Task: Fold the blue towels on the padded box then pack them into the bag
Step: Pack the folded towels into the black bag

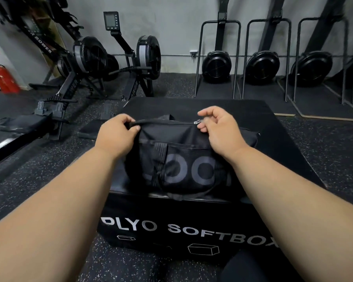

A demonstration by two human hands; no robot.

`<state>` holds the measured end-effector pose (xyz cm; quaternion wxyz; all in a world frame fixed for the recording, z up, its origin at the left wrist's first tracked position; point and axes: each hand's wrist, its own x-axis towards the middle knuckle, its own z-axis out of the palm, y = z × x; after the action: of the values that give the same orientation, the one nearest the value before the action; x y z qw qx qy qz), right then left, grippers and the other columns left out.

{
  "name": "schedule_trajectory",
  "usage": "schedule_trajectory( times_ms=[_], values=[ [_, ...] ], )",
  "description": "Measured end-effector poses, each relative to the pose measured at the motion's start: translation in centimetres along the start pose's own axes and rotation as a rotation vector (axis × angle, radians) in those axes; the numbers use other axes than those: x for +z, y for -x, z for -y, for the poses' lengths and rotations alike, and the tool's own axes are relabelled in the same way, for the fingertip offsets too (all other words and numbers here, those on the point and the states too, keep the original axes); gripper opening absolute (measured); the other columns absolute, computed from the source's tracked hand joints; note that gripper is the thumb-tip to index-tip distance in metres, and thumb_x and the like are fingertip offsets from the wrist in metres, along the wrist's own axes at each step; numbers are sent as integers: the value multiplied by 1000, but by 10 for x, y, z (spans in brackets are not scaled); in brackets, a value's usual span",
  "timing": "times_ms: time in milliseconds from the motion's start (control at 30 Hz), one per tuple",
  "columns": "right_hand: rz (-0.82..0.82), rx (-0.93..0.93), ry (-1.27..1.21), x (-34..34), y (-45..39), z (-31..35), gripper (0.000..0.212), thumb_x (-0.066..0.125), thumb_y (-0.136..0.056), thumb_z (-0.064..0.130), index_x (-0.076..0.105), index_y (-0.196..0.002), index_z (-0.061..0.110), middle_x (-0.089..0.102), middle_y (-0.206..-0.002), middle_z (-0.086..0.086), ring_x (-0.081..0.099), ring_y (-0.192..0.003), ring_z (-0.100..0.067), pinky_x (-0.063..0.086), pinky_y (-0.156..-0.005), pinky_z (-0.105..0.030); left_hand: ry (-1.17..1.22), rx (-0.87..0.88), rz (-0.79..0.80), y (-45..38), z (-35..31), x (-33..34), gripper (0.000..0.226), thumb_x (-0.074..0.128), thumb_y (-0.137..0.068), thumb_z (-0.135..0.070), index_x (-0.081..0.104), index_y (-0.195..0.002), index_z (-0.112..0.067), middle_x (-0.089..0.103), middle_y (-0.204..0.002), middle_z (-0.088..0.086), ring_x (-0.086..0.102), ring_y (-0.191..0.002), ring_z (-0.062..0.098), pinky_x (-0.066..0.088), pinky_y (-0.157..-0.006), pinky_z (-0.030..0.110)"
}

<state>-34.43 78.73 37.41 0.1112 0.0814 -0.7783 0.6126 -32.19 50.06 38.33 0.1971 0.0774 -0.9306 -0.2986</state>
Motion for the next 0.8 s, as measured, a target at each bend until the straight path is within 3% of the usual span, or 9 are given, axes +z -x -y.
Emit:
schedule_trajectory(
  times_ms=[133,233,300,400,533,667,800],
  values=[
    [58,39,37,3,0,-5,27,50,-104,7,70,-101,25,77,-89,-5,64,-76,-9,53,-75,-21,-67,-45,4,5,12,1,25,72,-90,-48,74,-109,-31,70,-111,3,66,-107,30,53,-93,38],
    [75,56,46,3,0,-7,26,49,-101,6,69,-102,23,77,-88,-4,63,-73,-9,51,-71,-19,-148,46,-56,13,-3,5,39,71,-88,-55,73,-122,-37,60,-129,4,54,-126,34,47,-107,44],
    [65,49,65,1,-1,-7,30,45,-97,2,67,-99,22,77,-84,-3,63,-72,-9,51,-71,-20,-268,129,-14,16,-17,12,43,68,-91,-58,70,-130,-40,60,-134,-1,48,-130,35,42,-108,46],
    [15,86,90,-6,-2,-7,34,42,-92,0,67,-96,23,74,-76,-1,62,-68,-11,53,-71,-27,-476,161,-6,15,-22,19,32,64,-96,-52,73,-124,-39,69,-125,1,53,-121,39,42,-98,44],
    [-96,146,129,-30,-2,-13,36,41,-87,4,69,-94,27,75,-74,1,62,-69,-15,55,-73,-40,-571,84,-30,14,-9,14,23,64,-99,-44,77,-115,-35,75,-113,5,57,-112,41,43,-92,43],
    [-218,154,127,-53,3,-16,39,40,-88,5,69,-93,31,75,-75,3,62,-68,-13,52,-66,-35,-596,83,-68,22,-8,22,22,65,-97,-36,79,-113,-33,76,-105,8,58,-109,42,40,-101,46],
    [-259,134,141,-67,6,-19,38,40,-88,8,69,-92,33,74,-76,4,61,-67,-13,50,-62,-34,-527,174,-69,20,-22,29,25,65,-96,-39,76,-118,-35,75,-111,3,56,-119,38,34,-111,50]
  ],
)
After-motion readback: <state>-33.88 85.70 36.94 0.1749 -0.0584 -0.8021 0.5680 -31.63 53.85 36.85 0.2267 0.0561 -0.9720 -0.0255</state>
